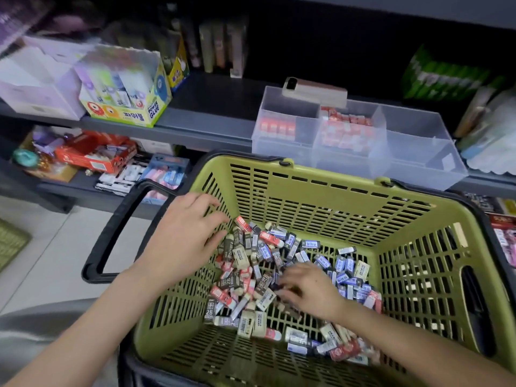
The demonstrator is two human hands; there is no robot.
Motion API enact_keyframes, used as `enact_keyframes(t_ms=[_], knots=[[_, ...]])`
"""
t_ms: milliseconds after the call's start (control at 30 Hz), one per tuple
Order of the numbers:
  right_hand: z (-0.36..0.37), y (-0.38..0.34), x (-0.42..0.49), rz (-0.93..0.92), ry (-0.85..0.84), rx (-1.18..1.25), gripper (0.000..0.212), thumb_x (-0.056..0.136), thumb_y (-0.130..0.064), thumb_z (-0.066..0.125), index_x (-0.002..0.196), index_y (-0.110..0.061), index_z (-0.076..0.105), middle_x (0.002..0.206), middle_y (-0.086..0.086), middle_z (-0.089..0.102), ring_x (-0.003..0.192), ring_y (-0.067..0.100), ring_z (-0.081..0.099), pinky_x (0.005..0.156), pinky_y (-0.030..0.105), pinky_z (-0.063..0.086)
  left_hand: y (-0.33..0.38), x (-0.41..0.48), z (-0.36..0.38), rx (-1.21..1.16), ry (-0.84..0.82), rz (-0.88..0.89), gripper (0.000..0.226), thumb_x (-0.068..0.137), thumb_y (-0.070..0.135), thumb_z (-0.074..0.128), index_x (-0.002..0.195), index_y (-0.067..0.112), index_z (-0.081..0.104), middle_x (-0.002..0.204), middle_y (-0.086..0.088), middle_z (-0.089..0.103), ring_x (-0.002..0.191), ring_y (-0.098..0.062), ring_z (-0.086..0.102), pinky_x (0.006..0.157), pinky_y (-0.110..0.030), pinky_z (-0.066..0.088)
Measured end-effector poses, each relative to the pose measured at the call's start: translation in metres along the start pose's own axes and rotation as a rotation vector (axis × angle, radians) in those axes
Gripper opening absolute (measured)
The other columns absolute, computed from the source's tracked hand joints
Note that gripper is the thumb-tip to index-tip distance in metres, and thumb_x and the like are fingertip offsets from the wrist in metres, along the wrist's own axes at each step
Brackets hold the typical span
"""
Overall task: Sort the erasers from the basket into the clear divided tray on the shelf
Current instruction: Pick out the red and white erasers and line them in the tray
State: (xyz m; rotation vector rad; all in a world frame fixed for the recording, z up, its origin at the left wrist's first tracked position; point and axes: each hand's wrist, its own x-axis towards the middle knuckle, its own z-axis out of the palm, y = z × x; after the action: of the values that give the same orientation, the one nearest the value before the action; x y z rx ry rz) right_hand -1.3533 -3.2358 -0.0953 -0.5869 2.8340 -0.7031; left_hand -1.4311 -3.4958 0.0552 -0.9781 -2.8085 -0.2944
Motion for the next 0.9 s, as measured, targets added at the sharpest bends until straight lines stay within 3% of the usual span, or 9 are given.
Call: enact_keyframes(t_ms=[133,267,467,567,667,733,833,900], knots=[[-0.010,-0.004,0.045,0.266,0.219,-0.057,0.032,0.089,-0.034,0.060,0.114,-0.015,0.064,0.102,0.000,0.066,0.097,0.017,0.059,0.085,0.030,0.049,0.002,0.000,0.000,-0.017,0.004,-0.006,0.021,0.071,0.015,0.080,0.091,0.010,0.074,0.099,-0.012,0.067,0.098,-0.034,0.061,0.085,-0.049,0.047],[-0.005,-0.007,0.079,0.465,0.116,-0.085,0.035,0.090,-0.033,0.059,0.120,-0.016,0.057,0.113,0.002,0.059,0.105,0.022,0.055,0.085,0.034,0.048,0.004,0.000,0.002,-0.051,-0.024,-0.035,0.019,0.077,0.017,0.075,0.095,0.010,0.073,0.104,-0.011,0.065,0.103,-0.033,0.058,0.088,-0.048,0.046],[0.000,-0.003,0.092,0.194,-0.005,-0.256,0.039,0.088,-0.017,0.059,0.127,-0.021,0.056,0.112,0.002,0.052,0.104,0.022,0.044,0.087,0.032,0.039,0.008,0.000,0.011,-0.143,-0.044,-0.063,0.020,0.081,0.018,0.071,0.100,0.012,0.072,0.109,-0.009,0.064,0.107,-0.030,0.055,0.095,-0.044,0.040],[0.000,-0.005,0.086,0.266,-0.067,-0.220,0.026,0.083,-0.024,0.065,0.109,-0.019,0.063,0.107,0.002,0.056,0.101,0.021,0.051,0.084,0.031,0.043,0.008,0.000,0.012,-0.150,-0.038,-0.058,0.020,0.081,0.018,0.072,0.100,0.013,0.072,0.108,-0.008,0.065,0.104,-0.029,0.057,0.093,-0.044,0.041],[-0.010,-0.008,0.066,0.398,-0.129,-0.252,0.022,0.088,-0.030,0.060,0.097,-0.010,0.062,0.101,0.007,0.059,0.094,0.024,0.058,0.070,0.029,0.043,0.017,0.000,0.016,-0.265,-0.107,-0.090,0.024,0.086,0.024,0.066,0.109,0.018,0.068,0.114,0.000,0.061,0.113,-0.019,0.050,0.101,-0.036,0.035],[-0.027,-0.010,0.051,0.512,-0.051,0.011,0.022,0.092,-0.026,0.057,0.091,-0.006,0.063,0.092,0.006,0.063,0.084,0.024,0.061,0.066,0.030,0.046,0.026,0.000,0.023,-0.356,-0.206,-0.112,0.030,0.089,0.027,0.062,0.118,0.020,0.063,0.120,0.004,0.057,0.118,-0.014,0.048,0.105,-0.030,0.033],[-0.058,-0.036,0.037,0.566,0.083,0.965,0.015,0.088,-0.014,0.061,0.084,-0.001,0.066,0.078,0.004,0.070,0.069,0.020,0.064,0.065,0.026,0.055,0.041,0.005,0.027,-0.543,-0.393,-0.173,0.052,0.088,0.035,0.062,0.136,0.023,0.047,0.138,0.005,0.049,0.126,-0.009,0.045,0.104,-0.022,0.032],[-0.068,-0.059,0.032,0.498,0.018,1.368,0.013,0.081,-0.013,0.065,0.085,-0.001,0.069,0.083,0.009,0.073,0.077,0.020,0.068,0.070,0.023,0.056,0.049,0.006,0.027,-0.745,-0.485,-0.163,0.062,0.086,0.033,0.065,0.142,0.022,0.040,0.139,0.004,0.049,0.121,-0.004,0.048,0.101,-0.018,0.038]])
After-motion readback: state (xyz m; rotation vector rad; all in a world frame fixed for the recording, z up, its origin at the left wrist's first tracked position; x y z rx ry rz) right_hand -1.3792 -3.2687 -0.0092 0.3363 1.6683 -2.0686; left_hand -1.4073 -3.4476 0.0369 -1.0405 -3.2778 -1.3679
